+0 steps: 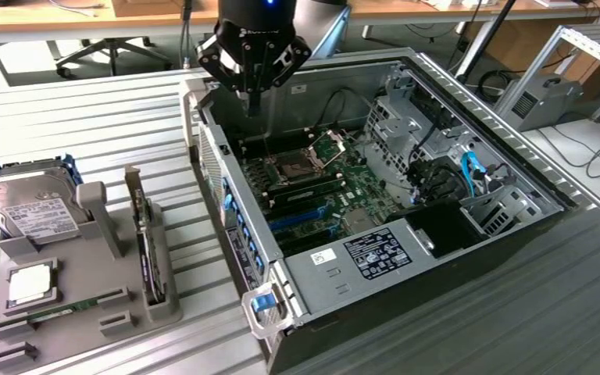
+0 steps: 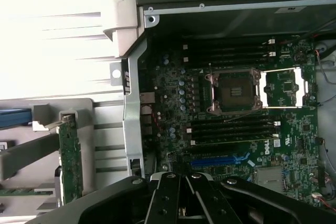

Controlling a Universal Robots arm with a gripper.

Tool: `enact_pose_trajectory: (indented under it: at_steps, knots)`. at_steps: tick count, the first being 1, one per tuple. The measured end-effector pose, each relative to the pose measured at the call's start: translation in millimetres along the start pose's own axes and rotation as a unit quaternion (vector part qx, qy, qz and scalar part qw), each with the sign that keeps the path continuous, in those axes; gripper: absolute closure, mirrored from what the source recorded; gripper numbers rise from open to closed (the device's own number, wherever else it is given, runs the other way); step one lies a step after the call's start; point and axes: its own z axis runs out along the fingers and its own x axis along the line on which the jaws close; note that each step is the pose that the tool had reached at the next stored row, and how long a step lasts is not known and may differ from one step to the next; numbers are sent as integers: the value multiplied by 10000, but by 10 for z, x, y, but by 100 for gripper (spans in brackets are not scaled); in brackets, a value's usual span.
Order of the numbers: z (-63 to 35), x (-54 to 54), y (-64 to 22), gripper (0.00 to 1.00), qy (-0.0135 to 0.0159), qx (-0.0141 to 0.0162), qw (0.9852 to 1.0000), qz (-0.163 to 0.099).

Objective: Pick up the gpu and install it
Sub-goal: 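Reach for the gpu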

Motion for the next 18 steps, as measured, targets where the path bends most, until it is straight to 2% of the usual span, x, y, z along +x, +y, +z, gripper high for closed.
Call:
enact_pose_trajectory:
  at_steps: [18]
  knots:
    - [1, 58, -4, 89, 0, 0, 10000, 0]
